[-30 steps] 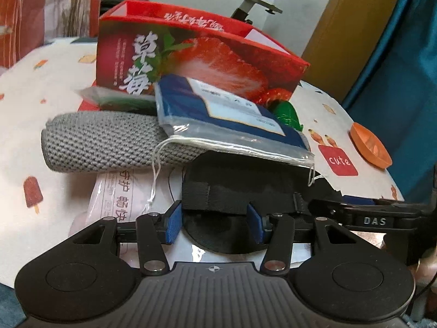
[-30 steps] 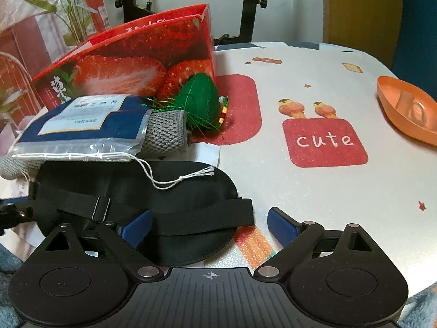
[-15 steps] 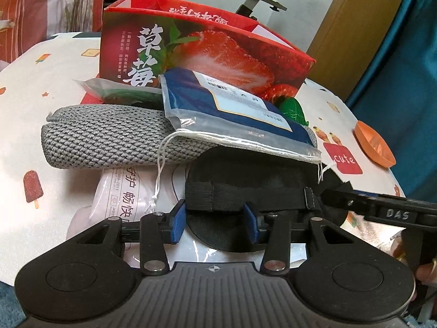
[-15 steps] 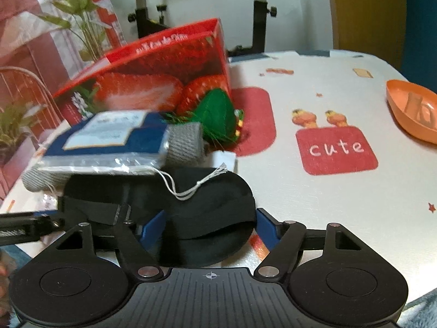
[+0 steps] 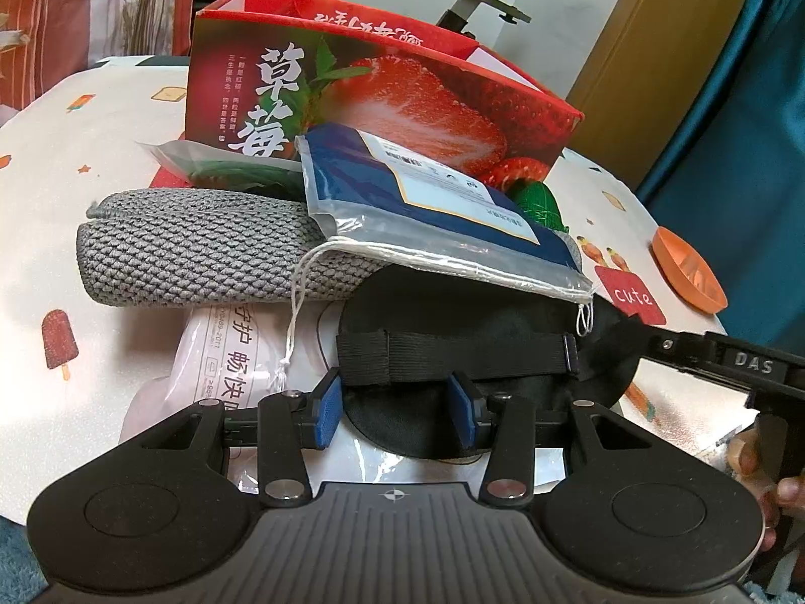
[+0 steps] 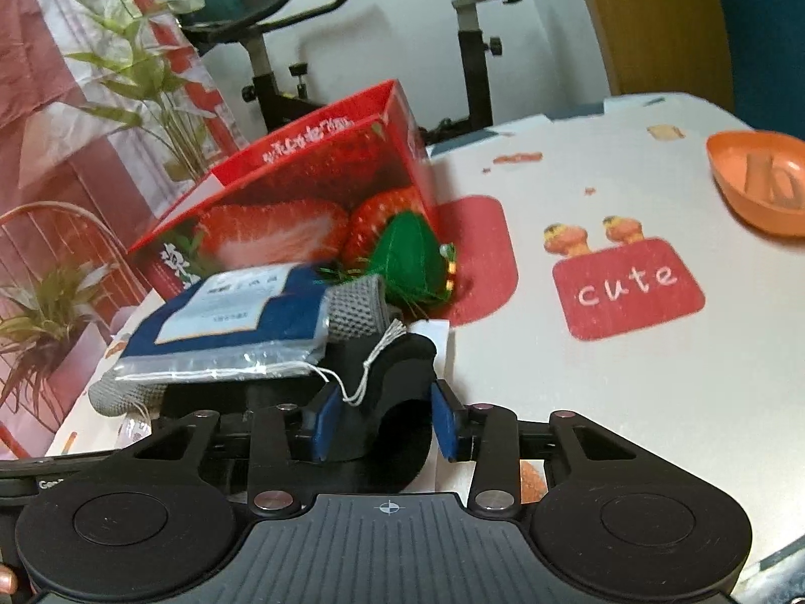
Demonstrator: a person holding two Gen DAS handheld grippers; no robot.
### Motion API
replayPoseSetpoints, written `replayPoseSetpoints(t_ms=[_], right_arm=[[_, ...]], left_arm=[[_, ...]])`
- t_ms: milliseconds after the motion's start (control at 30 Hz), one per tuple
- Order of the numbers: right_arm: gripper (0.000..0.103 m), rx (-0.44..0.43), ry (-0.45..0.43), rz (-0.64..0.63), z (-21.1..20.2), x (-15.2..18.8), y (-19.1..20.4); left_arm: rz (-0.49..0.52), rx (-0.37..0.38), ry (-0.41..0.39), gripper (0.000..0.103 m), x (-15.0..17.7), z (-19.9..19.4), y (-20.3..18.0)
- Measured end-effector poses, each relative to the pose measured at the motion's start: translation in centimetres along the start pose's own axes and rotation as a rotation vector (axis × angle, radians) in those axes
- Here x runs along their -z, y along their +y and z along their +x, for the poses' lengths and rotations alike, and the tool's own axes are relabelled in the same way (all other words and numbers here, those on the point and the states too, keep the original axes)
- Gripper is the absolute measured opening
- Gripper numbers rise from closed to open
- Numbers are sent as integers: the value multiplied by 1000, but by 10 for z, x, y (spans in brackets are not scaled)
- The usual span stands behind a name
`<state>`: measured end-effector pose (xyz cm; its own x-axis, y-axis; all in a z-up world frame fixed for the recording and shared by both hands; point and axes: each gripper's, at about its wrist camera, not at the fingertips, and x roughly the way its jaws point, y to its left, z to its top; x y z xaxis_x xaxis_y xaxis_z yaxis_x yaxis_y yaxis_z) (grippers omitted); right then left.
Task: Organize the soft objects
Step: 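Close the left gripper on the black eye mask strap, then lift the black eye mask with the left gripper over the red box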
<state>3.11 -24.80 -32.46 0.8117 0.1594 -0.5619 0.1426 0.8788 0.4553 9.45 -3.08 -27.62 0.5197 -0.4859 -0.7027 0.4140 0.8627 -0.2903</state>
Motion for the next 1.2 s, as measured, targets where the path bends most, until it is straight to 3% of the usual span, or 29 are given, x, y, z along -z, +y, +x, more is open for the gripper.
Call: replayPoseSetpoints(t_ms=[100,233,300,433,533,567,600,833,1033,1200], right_arm=[[10,25,7,30,5,2,-8],[9,23,7,125,6,3,-26],[9,24,-2,120,5,4,-26],[10,19,7,99,7,4,-22],[9,14,3,104,6,4,-21],[9,14,-2,102,5,4,-20],[9,16,-5,99,4,3,-19],[6,-2,-69,50,-12,1,-9],[6,-35,-134,-20,-31,-5,9],[6,-62,-188,-72,-47,-9,23]], left_arm=[[-13,11,-1,48,0,-1,3],[-47,42,2,54,0,-3,7],[-68,59,1,59,-1,-4,9],[-104,70,-6,58,-1,-5,14],[-120,62,-8,44,0,-4,17],[-122,48,-2,26,0,-4,18],[-125,36,11,16,0,-3,19],[-146,42,-40,9,-3,-20,22],[-82,24,-118,7,-8,-44,9],[34,-17,-205,7,-13,-68,-8]])
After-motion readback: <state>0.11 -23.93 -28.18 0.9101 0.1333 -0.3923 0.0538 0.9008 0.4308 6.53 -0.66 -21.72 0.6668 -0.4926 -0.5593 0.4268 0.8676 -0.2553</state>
